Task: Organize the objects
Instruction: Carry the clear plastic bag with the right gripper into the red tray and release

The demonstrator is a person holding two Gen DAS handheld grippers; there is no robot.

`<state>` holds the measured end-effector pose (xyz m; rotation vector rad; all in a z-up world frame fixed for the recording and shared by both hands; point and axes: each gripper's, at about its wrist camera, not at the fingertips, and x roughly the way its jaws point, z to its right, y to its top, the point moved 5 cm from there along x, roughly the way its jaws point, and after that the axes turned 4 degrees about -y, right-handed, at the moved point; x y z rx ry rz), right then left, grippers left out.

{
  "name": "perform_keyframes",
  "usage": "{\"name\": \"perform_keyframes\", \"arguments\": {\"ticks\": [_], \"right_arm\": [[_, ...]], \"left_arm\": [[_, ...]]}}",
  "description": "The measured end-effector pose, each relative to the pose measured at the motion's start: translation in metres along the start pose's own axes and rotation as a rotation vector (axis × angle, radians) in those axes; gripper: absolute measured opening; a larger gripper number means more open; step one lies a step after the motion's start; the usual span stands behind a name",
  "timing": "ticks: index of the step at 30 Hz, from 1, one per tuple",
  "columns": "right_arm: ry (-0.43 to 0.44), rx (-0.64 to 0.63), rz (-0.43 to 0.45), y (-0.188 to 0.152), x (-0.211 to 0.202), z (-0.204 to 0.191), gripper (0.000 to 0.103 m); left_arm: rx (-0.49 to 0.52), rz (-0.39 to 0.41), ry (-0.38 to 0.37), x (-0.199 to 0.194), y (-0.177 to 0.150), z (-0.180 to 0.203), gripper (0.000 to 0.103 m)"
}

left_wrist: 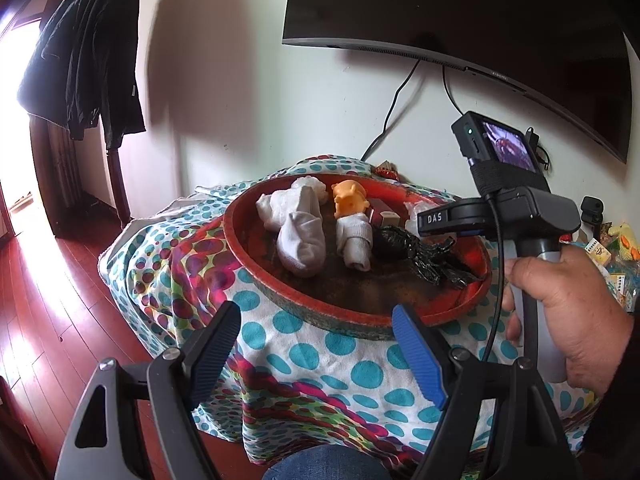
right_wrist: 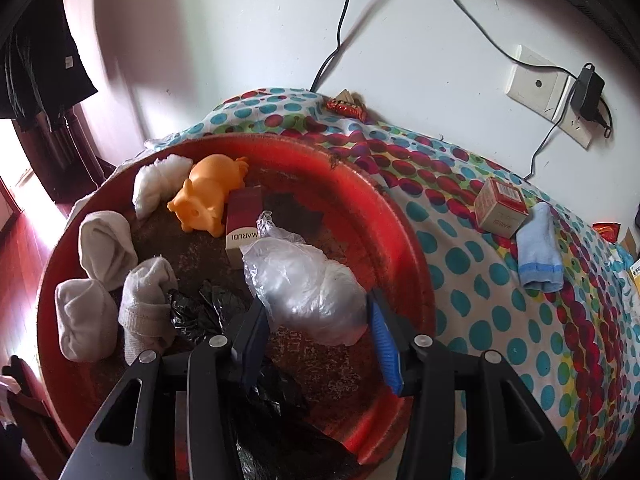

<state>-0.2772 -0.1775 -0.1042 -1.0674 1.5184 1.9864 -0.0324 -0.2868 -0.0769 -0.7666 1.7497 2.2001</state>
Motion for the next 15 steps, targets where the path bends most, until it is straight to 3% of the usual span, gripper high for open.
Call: {"name": "perform_keyframes", "arguments": {"ticks": [6,8,10,15], "right_arm": [[0.003,0.002,-0.021,-0.005,0.01,-0.003,0.047],[0.019,0.001,-0.016,-0.005,0.009,-0.004,0.056],[0.024,-0.001,0.013,-0.003,0.003,-0.004,0.075],[0.008,0.053,0.209,0.01,-0.048,0.028,0.099]], "left_arm": [[0.003,-0.018,-0.005,0.004,-0.002,0.001,0.08],[0.007,-0.018,-0.007,0.005,-0.002,0.002,0.08],[0.014,-0.015,-0.008,0.005,-0.002,0.003,0.08],[0.035,0.012,-0.024,0.001,0.001,0.008,0.08]]}}
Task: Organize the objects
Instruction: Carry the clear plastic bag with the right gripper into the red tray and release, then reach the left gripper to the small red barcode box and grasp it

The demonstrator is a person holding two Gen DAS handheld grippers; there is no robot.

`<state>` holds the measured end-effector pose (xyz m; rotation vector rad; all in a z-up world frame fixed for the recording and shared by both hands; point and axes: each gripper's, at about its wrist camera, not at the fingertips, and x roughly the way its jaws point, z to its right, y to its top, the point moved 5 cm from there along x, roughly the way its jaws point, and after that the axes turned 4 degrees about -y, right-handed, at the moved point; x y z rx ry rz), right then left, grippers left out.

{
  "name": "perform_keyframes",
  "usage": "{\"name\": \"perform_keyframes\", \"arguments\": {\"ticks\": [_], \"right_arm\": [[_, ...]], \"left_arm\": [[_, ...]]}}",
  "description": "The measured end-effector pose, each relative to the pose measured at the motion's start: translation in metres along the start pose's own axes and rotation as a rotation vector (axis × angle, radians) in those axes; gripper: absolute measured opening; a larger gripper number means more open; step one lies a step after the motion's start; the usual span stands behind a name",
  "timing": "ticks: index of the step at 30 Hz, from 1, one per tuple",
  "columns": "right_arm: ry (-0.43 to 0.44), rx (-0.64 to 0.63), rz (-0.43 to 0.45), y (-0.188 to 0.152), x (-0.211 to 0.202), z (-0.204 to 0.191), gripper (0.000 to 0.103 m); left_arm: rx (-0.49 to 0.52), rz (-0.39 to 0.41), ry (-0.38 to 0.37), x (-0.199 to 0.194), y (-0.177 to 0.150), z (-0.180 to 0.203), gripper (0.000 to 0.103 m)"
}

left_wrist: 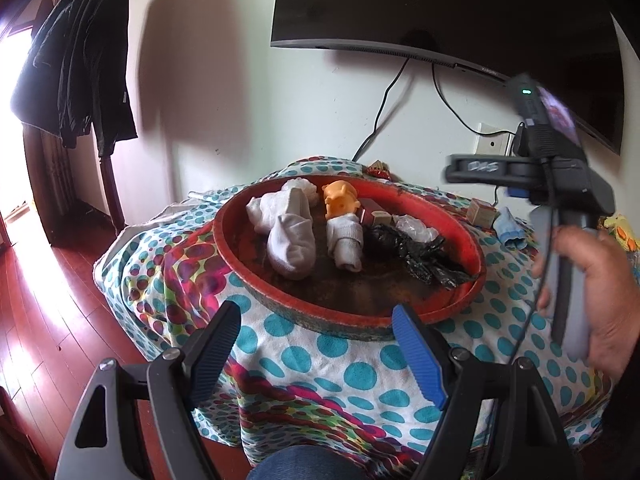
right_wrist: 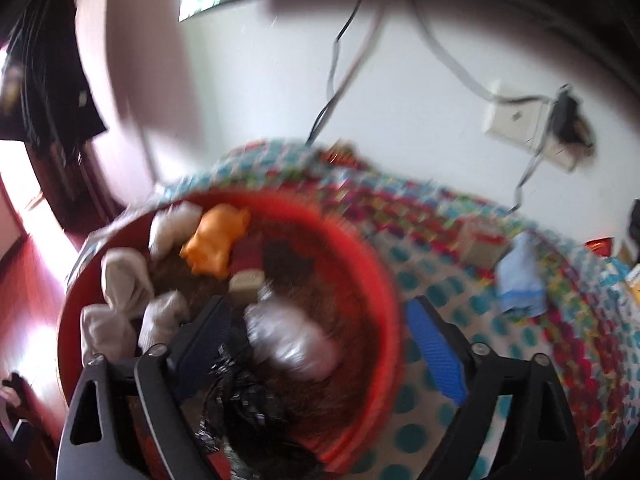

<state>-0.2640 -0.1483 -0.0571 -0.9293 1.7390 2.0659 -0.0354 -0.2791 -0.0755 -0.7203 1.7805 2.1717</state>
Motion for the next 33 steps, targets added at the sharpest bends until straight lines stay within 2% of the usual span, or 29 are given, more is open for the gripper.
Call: {"name": "perform_keyframes", "arguments": {"ticks": [2,4,5,9,14,17,21,26,33], "right_arm": [[-0.039,0.049,0.051,0.007,-0.014,0.032,0.102],[-0.126,0.088,0.049,0.006,-0.014,0.077,0.102],[-0.19,0.115,0.023,0.0,-0.008,0.109,0.102],[-0.345,0.302,-0.085,-0.042,0.009,0.219,0.102],[-0.432,0.447,-0.124,-0.084,0.009,0.304,0.102],[-0.435,0.473,-0.123,-0.095,0.011,0.324,0.102],[-0.377,0.525,-0.117,-0.099,0.016,0.334,0.102],[-0.334,0.563,-0.109,-0.103,0.015,0.335,0.102],[-0.239,0.685,-0.099,-0.116,0.016,0.349,0.102]], "left_arm": [[0.013,0.006,-0.02,-0.001,0.001,0.005,0.08],[0.034,0.02,-0.042,-0.004,0.001,0.012,0.08],[0.046,0.029,-0.058,-0.005,0.001,0.016,0.08],[0.089,0.04,-0.131,-0.008,0.001,0.035,0.08],[0.146,0.015,-0.168,0.004,0.005,0.068,0.08],[0.179,0.026,-0.195,0.011,0.025,0.099,0.08],[0.174,0.04,-0.266,0.032,0.066,0.149,0.08],[0.233,0.082,-0.228,0.083,0.108,0.211,0.08],[0.263,-0.048,-0.206,0.18,0.123,0.264,0.08]]}}
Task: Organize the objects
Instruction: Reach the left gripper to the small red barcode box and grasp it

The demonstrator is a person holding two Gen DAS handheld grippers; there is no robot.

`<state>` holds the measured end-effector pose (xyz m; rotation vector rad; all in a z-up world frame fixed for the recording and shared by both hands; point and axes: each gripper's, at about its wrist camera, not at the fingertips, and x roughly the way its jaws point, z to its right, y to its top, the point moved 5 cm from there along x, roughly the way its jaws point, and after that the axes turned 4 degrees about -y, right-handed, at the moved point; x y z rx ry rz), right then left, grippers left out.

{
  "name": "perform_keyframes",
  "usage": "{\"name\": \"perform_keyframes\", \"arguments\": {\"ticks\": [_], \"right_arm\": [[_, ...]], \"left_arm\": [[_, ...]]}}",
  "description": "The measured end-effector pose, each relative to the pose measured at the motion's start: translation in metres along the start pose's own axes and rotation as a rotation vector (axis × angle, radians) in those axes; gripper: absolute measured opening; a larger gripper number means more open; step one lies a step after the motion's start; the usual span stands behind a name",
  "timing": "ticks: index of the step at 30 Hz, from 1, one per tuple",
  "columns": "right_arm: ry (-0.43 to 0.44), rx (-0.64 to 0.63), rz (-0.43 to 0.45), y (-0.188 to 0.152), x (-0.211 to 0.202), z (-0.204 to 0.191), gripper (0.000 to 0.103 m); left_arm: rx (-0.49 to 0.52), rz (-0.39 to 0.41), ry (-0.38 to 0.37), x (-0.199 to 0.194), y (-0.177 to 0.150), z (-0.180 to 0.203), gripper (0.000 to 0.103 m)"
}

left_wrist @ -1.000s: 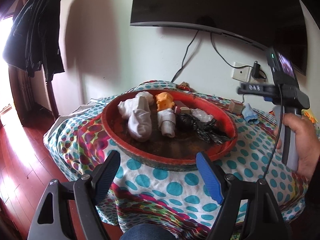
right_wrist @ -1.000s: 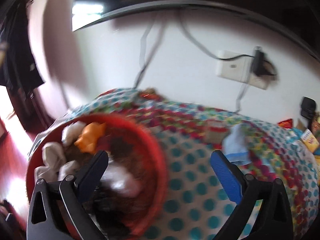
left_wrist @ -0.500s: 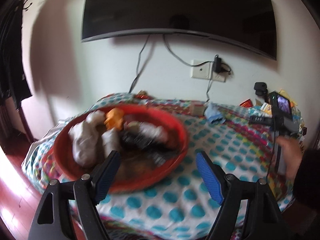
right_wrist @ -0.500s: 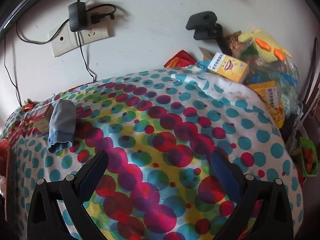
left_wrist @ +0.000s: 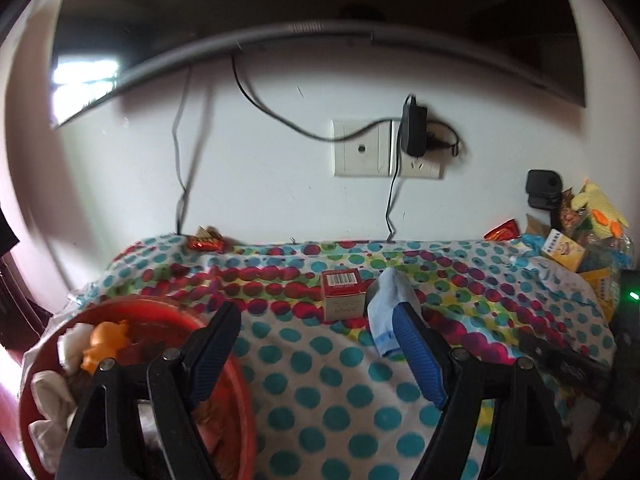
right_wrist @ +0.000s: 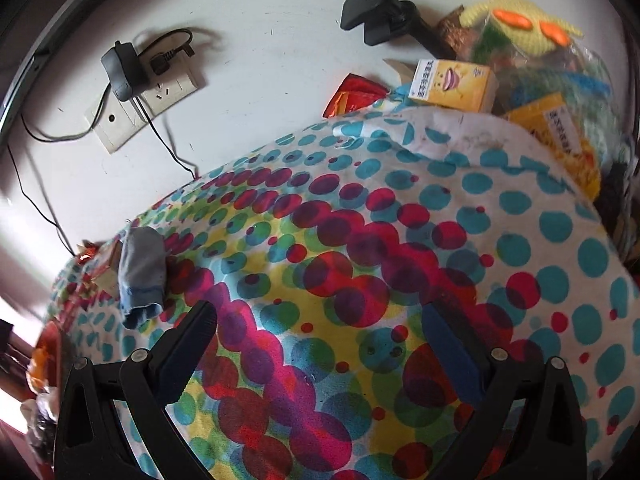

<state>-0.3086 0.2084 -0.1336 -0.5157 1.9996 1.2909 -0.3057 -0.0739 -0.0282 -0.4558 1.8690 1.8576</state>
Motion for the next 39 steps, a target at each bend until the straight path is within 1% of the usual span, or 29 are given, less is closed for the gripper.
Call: {"name": "perform_keyframes", "arguments": {"ticks": [1,5,7,10,13,16,18,19,20,22,25,26,28,29,33,39], "right_arm": [[0.01,0.0,-0.002,0.0,0.0,-0.001,0.102],[0.038,0.001,-0.002,-0.001,0.0,-0.003,0.102],[0.043,0.005,-0.001,-0.001,0.0,-0.002,0.103],[0.057,0.009,0.0,0.0,-0.001,-0.002,0.103],[0.067,0.011,0.0,0.0,-0.001,-0.002,0.103],[0.071,0.009,0.0,-0.001,-0.001,-0.002,0.103],[0.073,0.01,0.001,-0.001,-0.001,-0.002,0.103],[0.075,0.01,0.001,-0.001,-0.001,-0.002,0.103],[0.076,0.01,0.002,0.0,-0.001,-0.002,0.103],[0.078,0.009,0.003,-0.001,-0.001,-0.002,0.103],[0.078,0.009,0.002,-0.001,-0.001,-0.002,0.103],[0.079,0.009,0.0,-0.001,-0.001,-0.002,0.103],[0.079,0.009,0.002,-0.001,-0.001,-0.003,0.103],[0.079,0.009,0.003,-0.001,-0.001,-0.003,0.103],[0.077,0.009,0.002,-0.002,-0.001,-0.003,0.103],[0.075,0.011,0.002,-0.002,-0.001,-0.003,0.103]], "left_arm": [[-0.012,-0.031,-0.001,0.019,0.002,0.002,0.08],[-0.01,-0.082,0.016,0.071,0.007,0.009,0.08],[0.035,-0.082,0.043,0.09,0.01,0.02,0.08],[0.088,-0.106,0.073,0.114,0.01,0.032,0.08],[0.069,-0.125,0.101,0.133,0.01,0.033,0.08],[0.016,-0.163,0.111,0.15,0.006,0.023,0.08],[0.028,-0.19,0.113,0.162,0.003,0.021,0.078],[0.035,-0.203,0.11,0.166,0.002,0.02,0.072],[0.032,-0.216,0.107,0.17,0.002,0.018,0.062],[-0.005,-0.251,0.082,0.177,0.0,0.014,0.047],[0.023,-0.271,0.058,0.178,0.002,0.019,0.046],[0.036,-0.274,0.06,0.175,0.003,0.02,0.046],[0.055,-0.241,0.085,0.164,0.008,0.023,0.046],[0.061,-0.238,0.08,0.159,0.009,0.024,0.046],[0.08,-0.188,0.098,0.132,0.022,0.027,0.046],[0.071,-0.128,0.109,0.091,0.04,0.024,0.046]]}}
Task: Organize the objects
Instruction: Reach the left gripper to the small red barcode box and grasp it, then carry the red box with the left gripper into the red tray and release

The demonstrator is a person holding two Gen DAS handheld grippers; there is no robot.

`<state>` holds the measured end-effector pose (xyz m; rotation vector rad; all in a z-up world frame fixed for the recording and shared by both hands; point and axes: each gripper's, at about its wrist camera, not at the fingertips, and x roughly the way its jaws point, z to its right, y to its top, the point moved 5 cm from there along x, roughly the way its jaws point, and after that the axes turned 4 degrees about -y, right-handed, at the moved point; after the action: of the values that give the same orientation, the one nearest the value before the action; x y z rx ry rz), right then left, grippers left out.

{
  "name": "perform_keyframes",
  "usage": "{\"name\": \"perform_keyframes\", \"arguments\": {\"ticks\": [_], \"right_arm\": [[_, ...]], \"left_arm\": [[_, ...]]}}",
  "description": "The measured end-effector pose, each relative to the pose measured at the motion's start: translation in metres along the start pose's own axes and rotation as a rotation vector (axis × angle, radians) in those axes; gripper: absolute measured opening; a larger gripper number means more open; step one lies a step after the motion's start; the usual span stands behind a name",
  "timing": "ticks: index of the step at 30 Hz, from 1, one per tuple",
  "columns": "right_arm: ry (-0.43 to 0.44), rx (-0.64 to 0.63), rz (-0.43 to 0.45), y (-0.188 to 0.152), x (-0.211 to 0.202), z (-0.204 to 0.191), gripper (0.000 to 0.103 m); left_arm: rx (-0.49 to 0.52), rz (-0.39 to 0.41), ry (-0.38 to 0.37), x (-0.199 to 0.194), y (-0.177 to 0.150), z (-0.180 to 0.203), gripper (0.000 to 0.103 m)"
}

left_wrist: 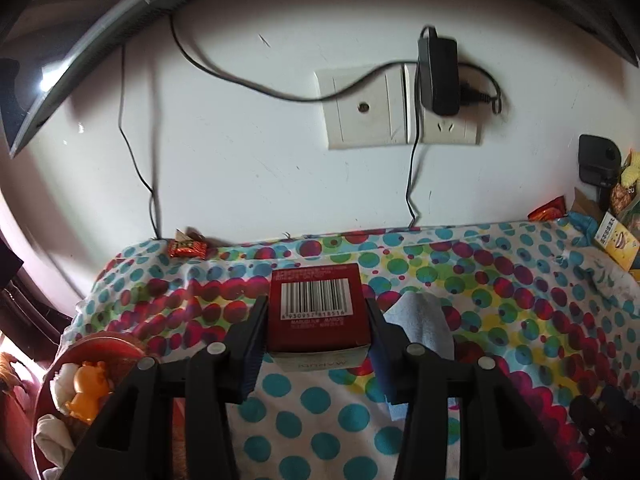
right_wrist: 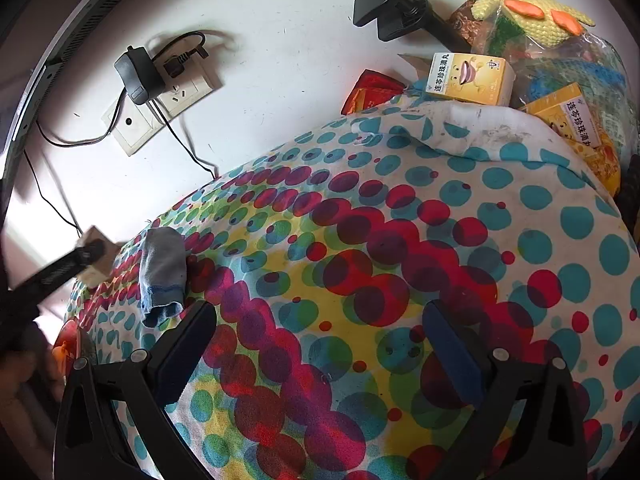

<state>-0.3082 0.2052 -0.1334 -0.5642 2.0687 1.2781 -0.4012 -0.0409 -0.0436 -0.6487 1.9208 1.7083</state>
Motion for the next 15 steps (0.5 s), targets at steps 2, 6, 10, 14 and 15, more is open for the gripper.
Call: {"name": "perform_keyframes", "arguments": {"ticks": [2,6,10,14,15], "right_arm": [[0.0,0.001,0.0,0.0,0.0,0.001,0.103],[0.001,0.002,0.0,0.0,0.0,0.001,0.103],[-0.001,0.001,0.0,0.0,0.0,0.001,0.103],[-0.001,0.001,-0.001,0.0,0.001,0.001,0.103],[-0.002,0.0,-0.001,-0.001,0.001,0.001,0.103]], "left_arm": [[0.009,0.013,0.005,-0.013,0.001,-0.003,0.046],[0.013,0.035,0.011,-0.035,0.0,-0.014,0.046],[0.017,0.051,0.013,-0.055,-0.001,-0.026,0.046],[0.012,0.062,0.018,-0.072,-0.002,-0.042,0.046],[0.014,0.065,0.023,-0.077,-0.003,-0.046,0.046]]}}
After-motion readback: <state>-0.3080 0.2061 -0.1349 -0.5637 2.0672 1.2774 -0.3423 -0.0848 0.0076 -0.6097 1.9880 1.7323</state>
